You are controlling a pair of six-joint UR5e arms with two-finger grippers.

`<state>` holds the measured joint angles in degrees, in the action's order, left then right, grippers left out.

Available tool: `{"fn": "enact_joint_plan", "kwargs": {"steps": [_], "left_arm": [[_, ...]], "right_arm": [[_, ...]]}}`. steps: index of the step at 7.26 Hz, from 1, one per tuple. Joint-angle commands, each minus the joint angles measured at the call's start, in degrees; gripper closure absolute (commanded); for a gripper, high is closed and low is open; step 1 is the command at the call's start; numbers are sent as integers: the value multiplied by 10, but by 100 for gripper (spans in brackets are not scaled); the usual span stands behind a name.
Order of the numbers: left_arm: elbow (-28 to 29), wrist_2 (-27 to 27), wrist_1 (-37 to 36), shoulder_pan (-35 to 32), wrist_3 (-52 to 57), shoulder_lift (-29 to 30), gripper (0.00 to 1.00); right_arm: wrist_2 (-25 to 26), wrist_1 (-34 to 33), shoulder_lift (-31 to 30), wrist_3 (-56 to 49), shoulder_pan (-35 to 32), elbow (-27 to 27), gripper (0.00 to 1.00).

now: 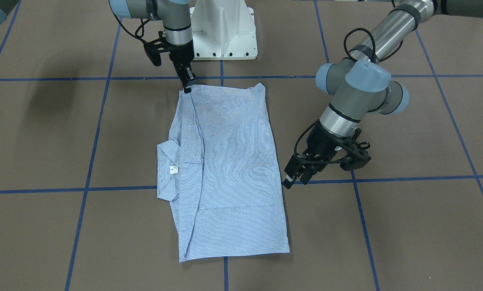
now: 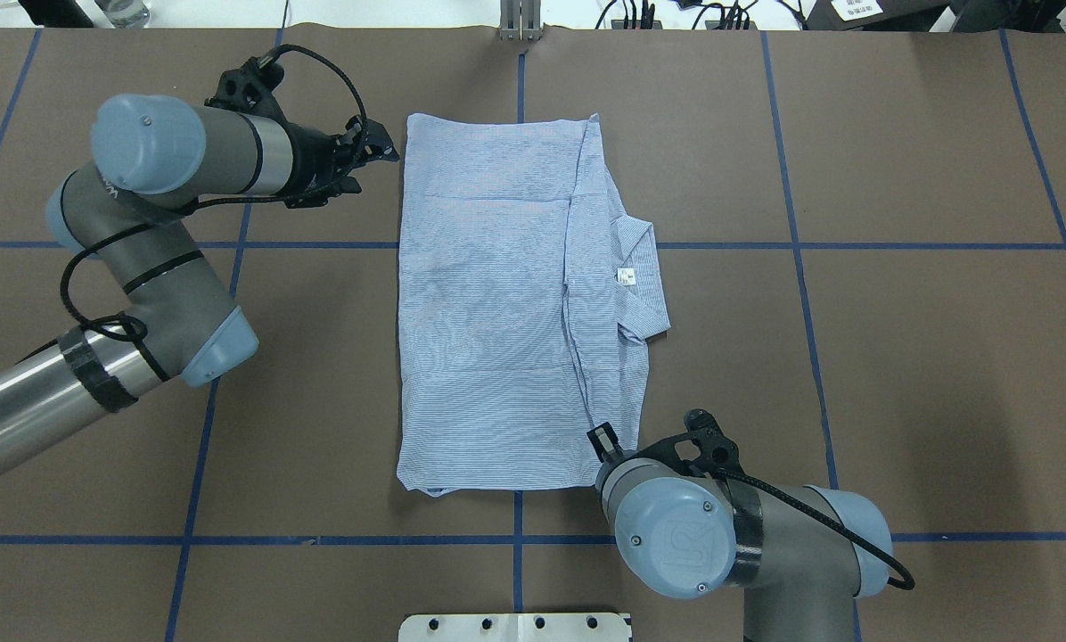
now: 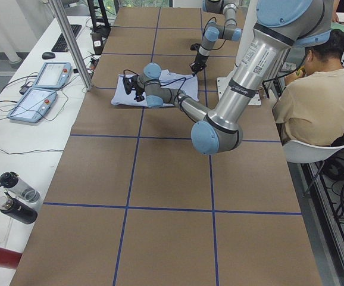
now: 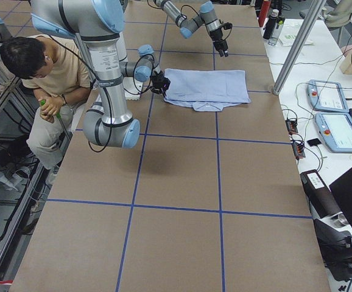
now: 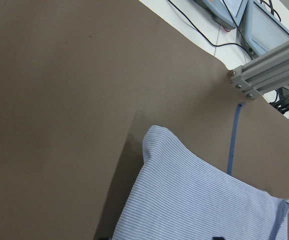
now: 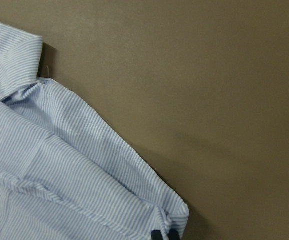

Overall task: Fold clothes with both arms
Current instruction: 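Move the left gripper to the near shirt corner and grasp it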

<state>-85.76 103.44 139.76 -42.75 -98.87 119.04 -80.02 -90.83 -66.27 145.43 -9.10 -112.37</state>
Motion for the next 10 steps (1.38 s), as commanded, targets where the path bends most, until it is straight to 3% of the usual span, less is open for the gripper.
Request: {"fn": "enact_joint_plan", "kwargs": {"steps": [1, 3, 5, 7, 9, 10], "left_arm": [[-124, -12, -2, 73, -91, -96, 26], [-182, -93, -34, 192, -161, -149, 30], [-193, -130, -51, 257, -226, -155, 41], [-185, -150, -52, 286, -235, -155, 45], [-187, -150, -52, 298, -239, -155, 66], [-187, -150, -52, 304, -238, -155, 90]], "right_arm": [[0, -15, -3, -6, 1, -14, 100], [0, -15, -3, -6, 0, -14, 100], [0, -15, -3, -6, 0, -15, 100], [0, -15, -3, -6, 0, -19, 100], [0, -15, -2, -6, 0, -19, 100], [0, -16, -3, -6, 0, -24, 100]]}}
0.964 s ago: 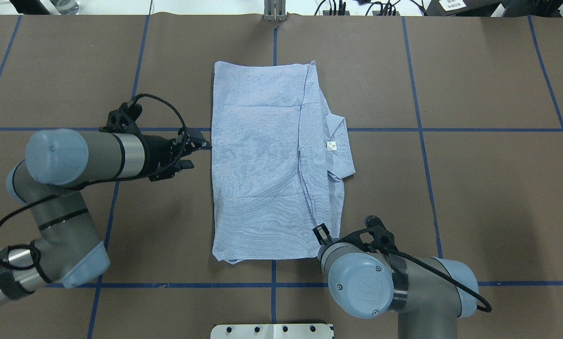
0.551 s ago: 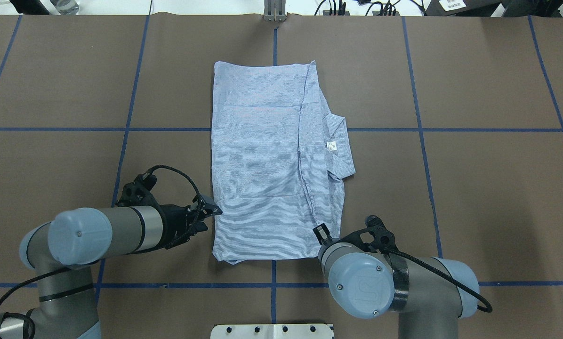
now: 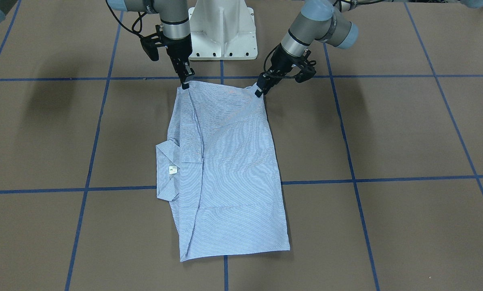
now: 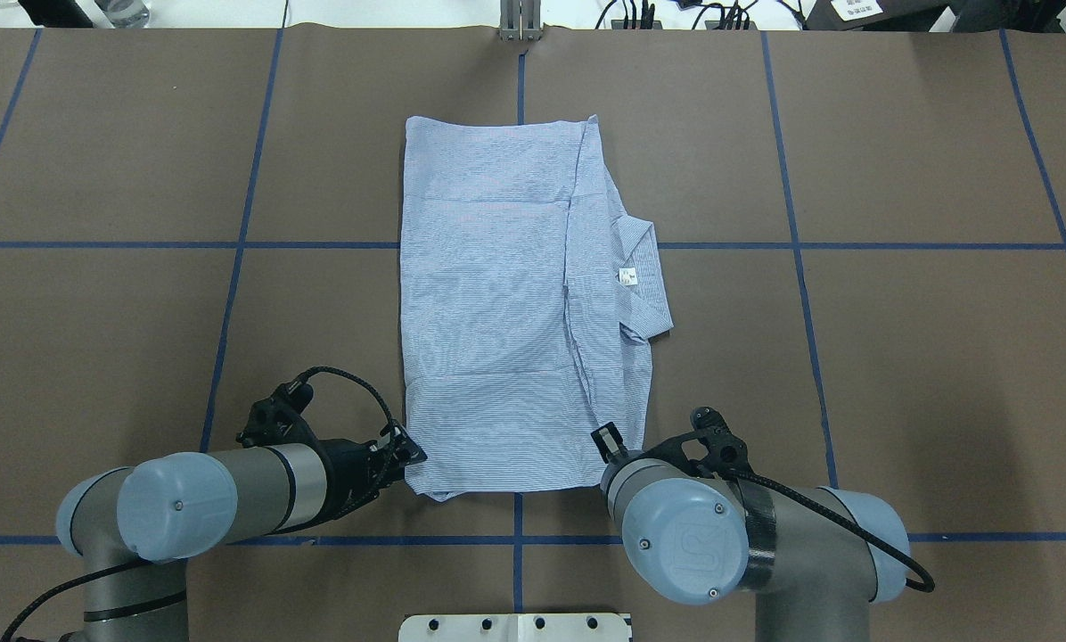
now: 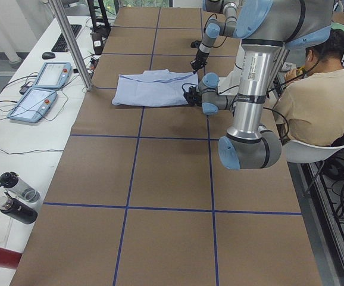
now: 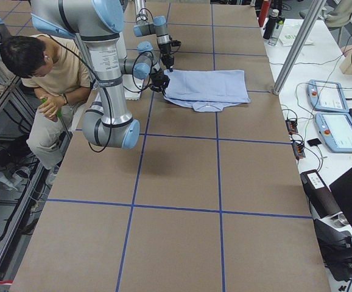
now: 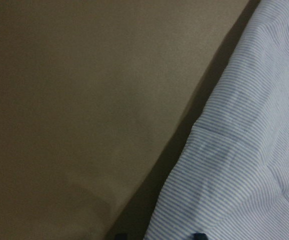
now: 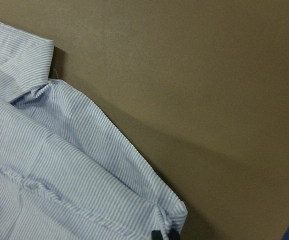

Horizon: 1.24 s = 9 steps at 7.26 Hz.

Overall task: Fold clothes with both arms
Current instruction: 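Move the left gripper to the near shirt corner and grasp it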

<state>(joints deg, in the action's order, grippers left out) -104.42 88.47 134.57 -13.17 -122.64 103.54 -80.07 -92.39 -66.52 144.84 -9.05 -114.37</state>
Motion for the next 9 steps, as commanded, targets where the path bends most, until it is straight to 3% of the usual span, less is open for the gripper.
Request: {"fn": "enact_joint_plan", "kwargs": {"steps": [1, 5, 7, 9], "left_arm": [[0, 0, 0, 17, -1, -6, 100], [-23, 2, 1, 21, 0, -13, 100], [-118, 20, 3, 20, 1, -55, 100], [-148, 57, 2, 8, 0, -41, 100]], "right_arm": [[0, -1, 0, 0, 0, -7, 100], [0, -1, -9, 0, -3, -23, 100], [1, -8, -38, 3, -4, -81, 100], [0, -54, -27, 3, -5, -124, 100]]}}
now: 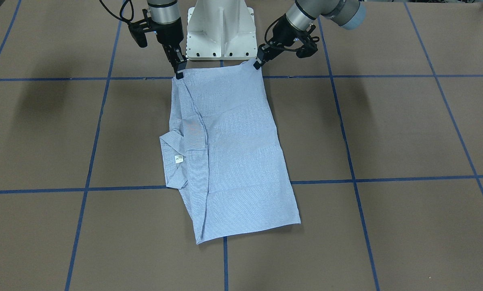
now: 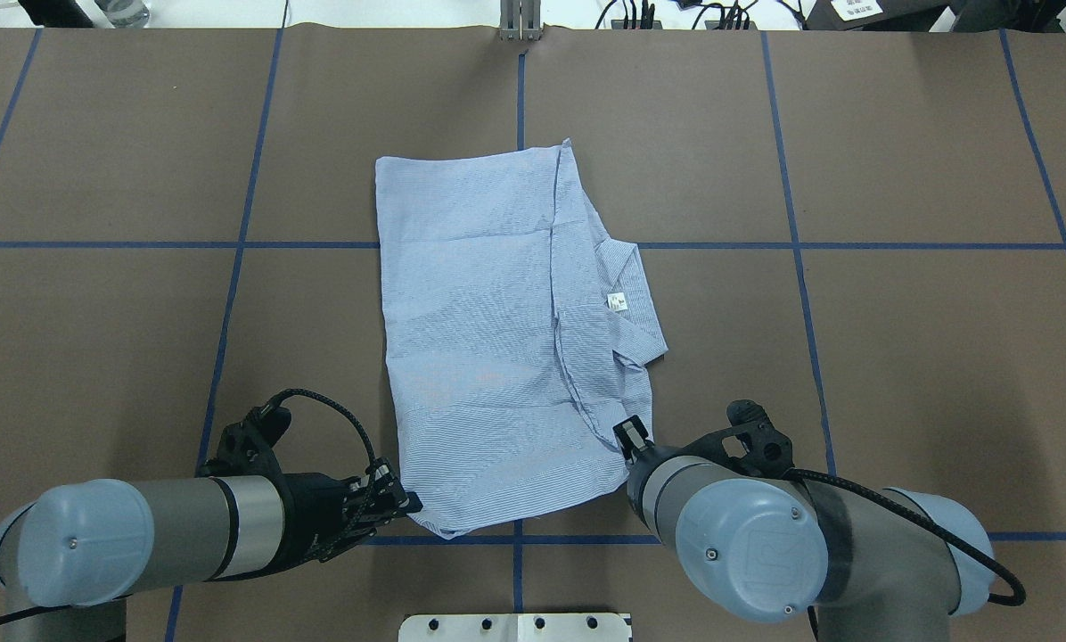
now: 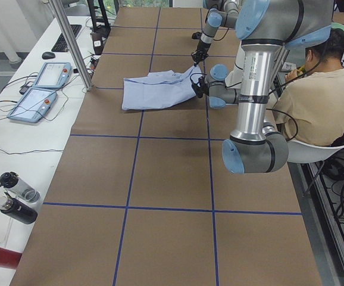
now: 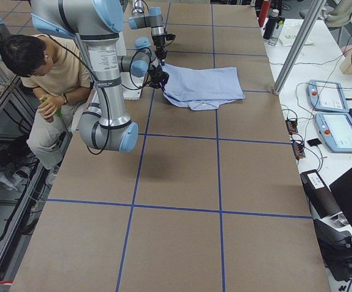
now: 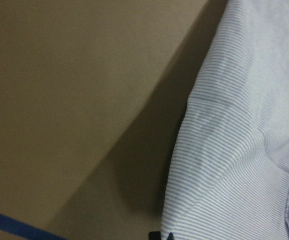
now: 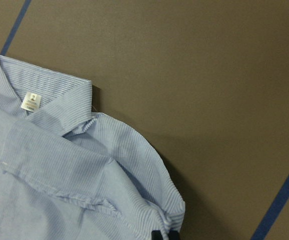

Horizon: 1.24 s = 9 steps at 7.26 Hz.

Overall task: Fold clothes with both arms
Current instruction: 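Lift the near edge with both grippers and fold it toward the far edge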

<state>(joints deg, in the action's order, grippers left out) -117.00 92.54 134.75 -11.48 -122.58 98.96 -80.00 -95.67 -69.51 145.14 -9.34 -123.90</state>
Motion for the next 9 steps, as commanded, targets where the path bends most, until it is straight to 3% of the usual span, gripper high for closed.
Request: {"fn": "enact_joint_plan", "kwargs": {"steps": [1, 2, 3, 5, 7, 9], "left_arm": [[-21, 18, -2, -36, 5, 10, 100], [-16, 42, -4, -76, 9, 27, 100], [3, 94, -15, -132, 10, 46, 100], [57, 159, -66, -221, 64, 121, 100], [98, 168, -69, -266, 88, 143, 100], [143, 169, -63, -295, 102, 167, 100]], "right_arm": [[-2, -21, 5, -1, -19, -35, 100], [-18, -21, 30, -3, -43, -31, 100], [-71, -19, 39, -9, -95, -29, 100], [-117, -16, 98, -47, -179, 36, 100], [-179, -14, 166, -92, -253, 124, 100], [-189, -13, 223, -125, -287, 203, 100]]}}
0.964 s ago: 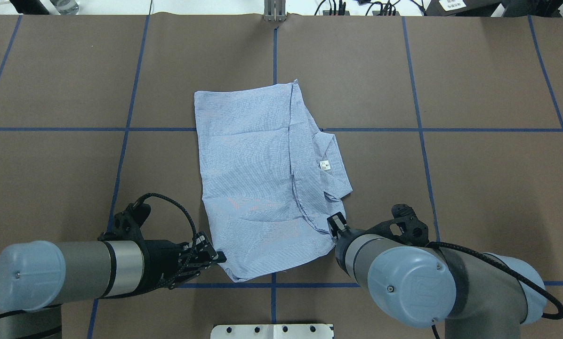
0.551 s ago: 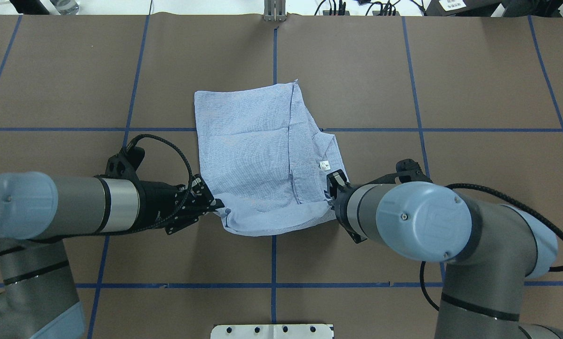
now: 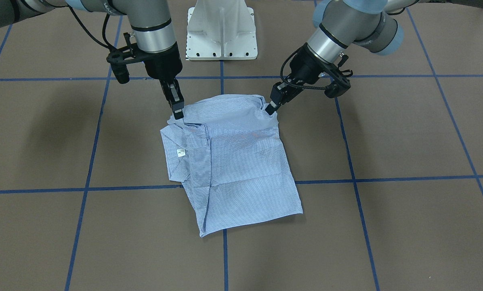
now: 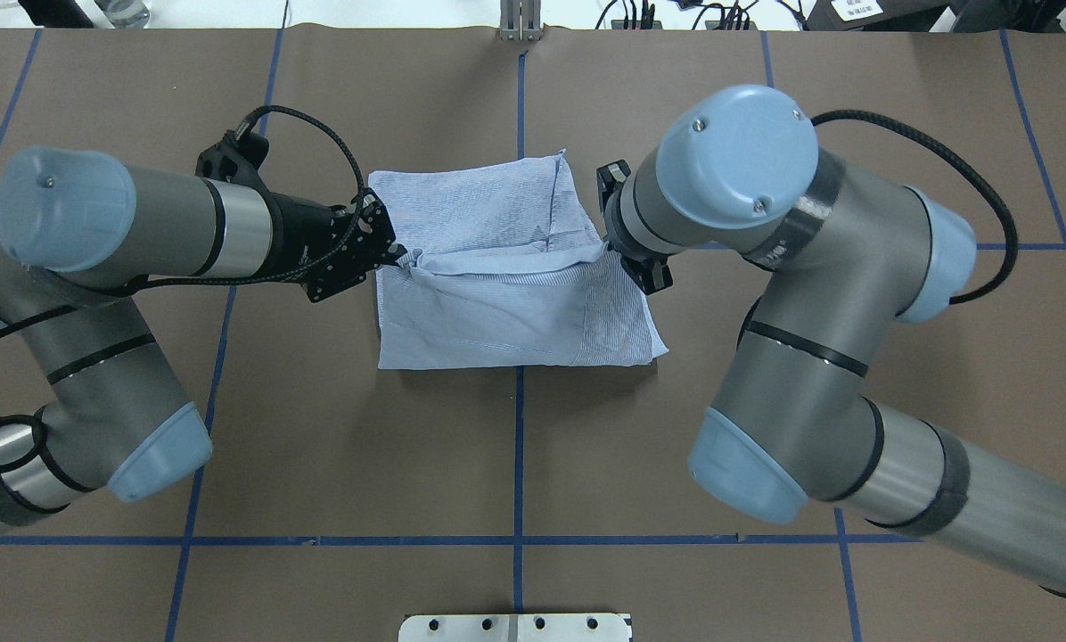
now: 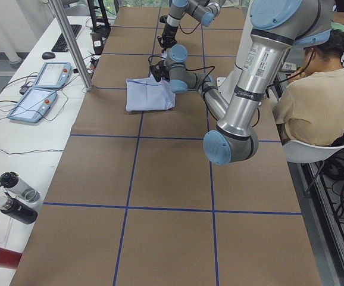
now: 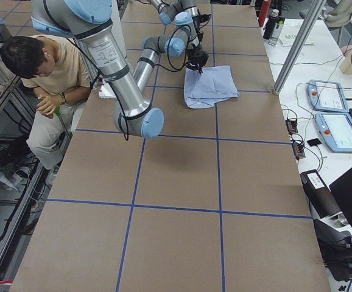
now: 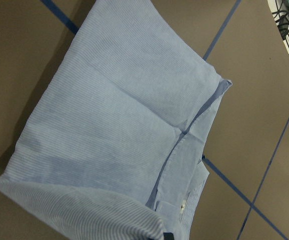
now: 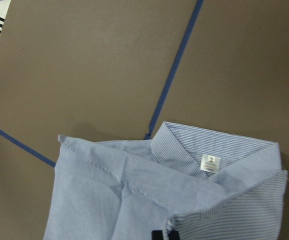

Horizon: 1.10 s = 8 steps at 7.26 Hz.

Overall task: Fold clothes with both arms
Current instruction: 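Lift the near edge with both grippers and fold it toward the far edge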

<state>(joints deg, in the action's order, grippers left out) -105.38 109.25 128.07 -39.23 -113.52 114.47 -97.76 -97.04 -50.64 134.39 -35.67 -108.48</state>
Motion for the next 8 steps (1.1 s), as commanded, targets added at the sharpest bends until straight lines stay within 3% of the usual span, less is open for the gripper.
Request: {"fn": "enact_joint_plan", "kwargs": {"steps": [1, 3, 5, 8], "left_arm": [[43, 2, 3, -35, 16, 19, 100], [90, 2, 6, -58, 43, 43, 100], [162, 2, 52, -72, 56, 70, 100], [253, 1, 110, -85, 76, 94, 100]], "right_arm": [[-12, 24, 65, -31, -35, 103, 100], [-32, 94, 112, -37, -67, 213, 100], [-45, 99, 140, -76, -77, 271, 100], [-45, 182, 182, -93, -78, 390, 100]]}}
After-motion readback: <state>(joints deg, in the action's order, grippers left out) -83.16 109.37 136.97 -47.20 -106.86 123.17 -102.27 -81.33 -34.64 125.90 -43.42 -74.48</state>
